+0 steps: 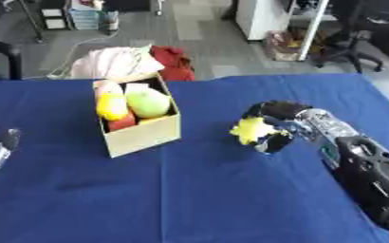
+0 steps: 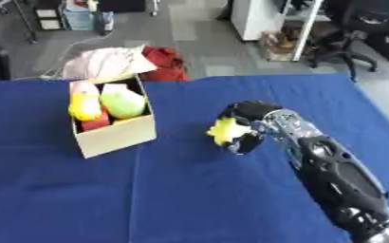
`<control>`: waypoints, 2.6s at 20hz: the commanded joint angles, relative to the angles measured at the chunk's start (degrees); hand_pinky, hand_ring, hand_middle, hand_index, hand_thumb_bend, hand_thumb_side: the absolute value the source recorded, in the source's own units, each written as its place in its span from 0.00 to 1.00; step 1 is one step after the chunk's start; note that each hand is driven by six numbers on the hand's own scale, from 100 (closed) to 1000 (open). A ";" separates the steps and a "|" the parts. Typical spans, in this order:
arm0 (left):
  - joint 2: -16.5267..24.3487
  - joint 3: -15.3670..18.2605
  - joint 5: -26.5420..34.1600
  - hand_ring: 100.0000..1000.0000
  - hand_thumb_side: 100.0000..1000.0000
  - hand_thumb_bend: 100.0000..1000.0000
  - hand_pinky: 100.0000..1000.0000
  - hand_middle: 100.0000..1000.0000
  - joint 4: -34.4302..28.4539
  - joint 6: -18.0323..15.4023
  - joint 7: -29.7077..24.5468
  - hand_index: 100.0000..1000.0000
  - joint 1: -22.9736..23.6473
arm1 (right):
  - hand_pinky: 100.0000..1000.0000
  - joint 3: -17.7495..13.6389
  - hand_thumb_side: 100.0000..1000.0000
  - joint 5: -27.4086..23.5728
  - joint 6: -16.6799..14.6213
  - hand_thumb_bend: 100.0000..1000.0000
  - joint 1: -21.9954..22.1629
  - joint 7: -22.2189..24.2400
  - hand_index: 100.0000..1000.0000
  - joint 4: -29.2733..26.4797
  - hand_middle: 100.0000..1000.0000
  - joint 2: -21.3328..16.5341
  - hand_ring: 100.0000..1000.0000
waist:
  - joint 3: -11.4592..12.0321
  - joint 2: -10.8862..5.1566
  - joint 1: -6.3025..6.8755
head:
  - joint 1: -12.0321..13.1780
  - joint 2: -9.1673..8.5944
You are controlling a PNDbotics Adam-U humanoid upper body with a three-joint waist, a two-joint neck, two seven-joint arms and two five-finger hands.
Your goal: Pick up objects on the table and place them in the box.
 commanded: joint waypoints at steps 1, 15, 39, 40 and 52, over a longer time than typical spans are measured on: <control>0.67 0.38 -0.11 0.61 0.35 0.44 0.80 0.60 -0.75 -0.14 -0.08 0.71 -0.48 | 0.77 -1.76 0.19 5.02 0.31 0.14 -1.03 -3.97 0.80 2.94 0.72 0.05 0.73 | -0.02 -1.28 0.71 | -0.15 -0.46; 0.58 0.39 0.06 0.61 0.35 0.44 0.80 0.61 -0.89 -0.12 -0.03 0.71 -0.40 | 0.58 -4.46 0.00 4.32 3.18 0.00 -4.25 -19.28 0.45 -2.50 0.34 0.37 0.39 | -0.10 -1.29 1.15 | 0.17 -0.46; -1.08 -2.93 1.27 0.61 0.35 0.44 0.80 0.61 -3.00 -0.89 -3.23 0.71 -5.68 | 0.70 -11.63 0.01 3.06 13.37 0.00 -18.18 -27.33 0.64 4.71 0.55 14.95 0.55 | 12.37 2.50 0.73 | -6.94 -5.11; -1.10 -2.98 1.29 0.61 0.35 0.44 0.80 0.61 -3.02 -0.89 -3.28 0.71 -5.73 | 0.71 -11.69 0.02 3.52 13.48 0.00 -18.30 -27.14 0.65 4.96 0.55 15.32 0.55 | 12.71 2.54 0.68 | -7.16 -5.23; -1.44 -3.07 1.35 0.60 0.35 0.44 0.80 0.60 -2.97 -0.89 -3.48 0.71 -5.93 | 0.80 -12.90 0.57 3.69 11.45 0.00 -17.09 -10.68 0.80 10.86 0.71 17.96 0.70 | 14.06 3.12 0.32 | -8.03 -5.91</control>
